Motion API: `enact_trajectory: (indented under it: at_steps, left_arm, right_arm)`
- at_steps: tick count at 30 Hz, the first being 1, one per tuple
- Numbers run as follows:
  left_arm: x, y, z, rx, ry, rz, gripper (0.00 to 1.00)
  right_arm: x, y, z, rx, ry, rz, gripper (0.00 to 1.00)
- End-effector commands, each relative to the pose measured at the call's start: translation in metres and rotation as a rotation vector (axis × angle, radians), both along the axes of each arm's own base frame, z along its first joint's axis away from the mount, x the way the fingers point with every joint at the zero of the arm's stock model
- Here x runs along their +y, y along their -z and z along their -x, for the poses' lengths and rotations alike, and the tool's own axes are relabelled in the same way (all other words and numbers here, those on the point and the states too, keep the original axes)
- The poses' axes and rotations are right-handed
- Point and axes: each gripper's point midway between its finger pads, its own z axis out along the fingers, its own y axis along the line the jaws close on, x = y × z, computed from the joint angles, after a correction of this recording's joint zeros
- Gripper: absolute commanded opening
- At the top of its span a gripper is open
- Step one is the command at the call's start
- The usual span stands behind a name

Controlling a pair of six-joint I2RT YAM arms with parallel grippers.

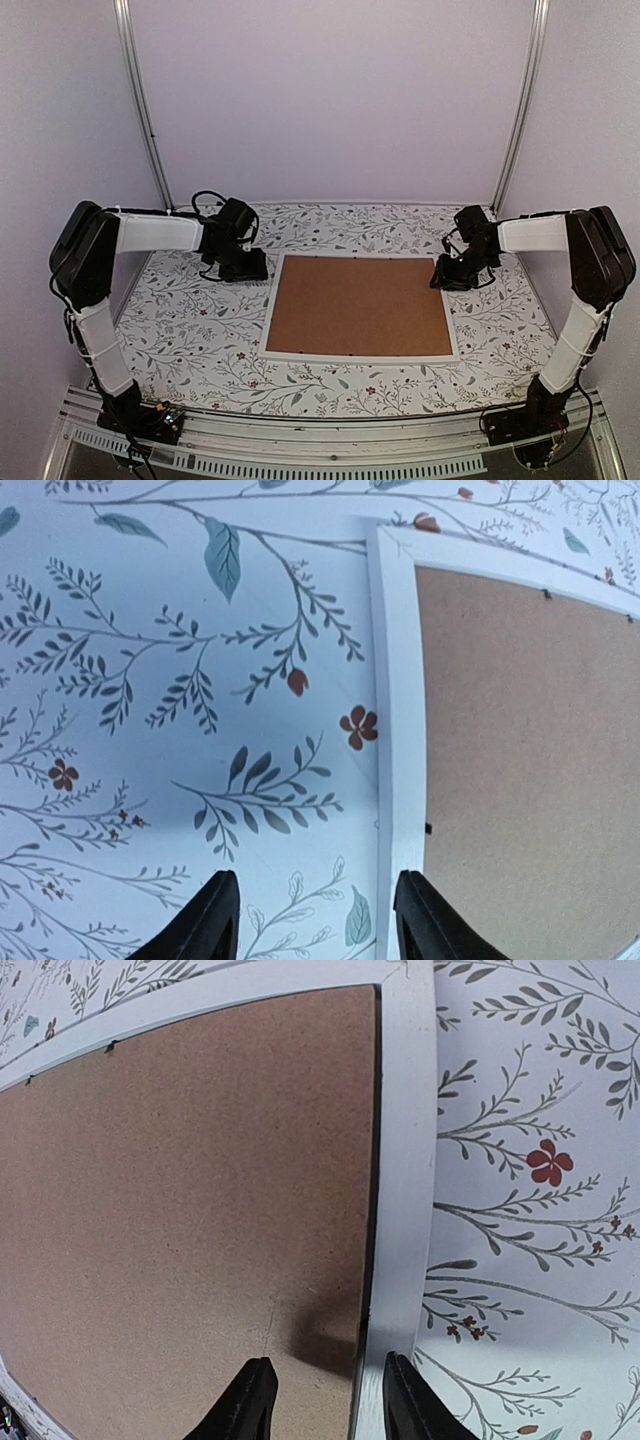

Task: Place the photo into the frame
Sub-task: Press the fastener onto the backboard.

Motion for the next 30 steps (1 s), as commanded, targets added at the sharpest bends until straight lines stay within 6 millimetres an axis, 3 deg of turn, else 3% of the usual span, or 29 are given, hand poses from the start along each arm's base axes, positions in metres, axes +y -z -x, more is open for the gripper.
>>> enact_trajectory:
  at_steps: [1,7,18,30]
  left_arm:
    - [-0.007,0.002,-0.015,-0.001,0.039,-0.011,0.55]
    - [-0.011,0.01,-0.021,0.022,0.05,-0.027,0.54]
    - [-0.024,0.021,-0.012,0.048,0.086,-0.044,0.54]
    - [-0.018,0.038,-0.008,0.062,0.063,-0.141,0.54]
  right_arm:
    - [-0.005,0.024,0.023,0.101,-0.014,0.009,0.41]
    - [-0.006,0.027,0.025,0.108,-0.015,0.015,0.41]
    - [-0.006,0.03,0.029,0.111,-0.013,0.011,0.41]
    - [-0.008,0.028,0.033,0.105,-0.008,0.01,0.41]
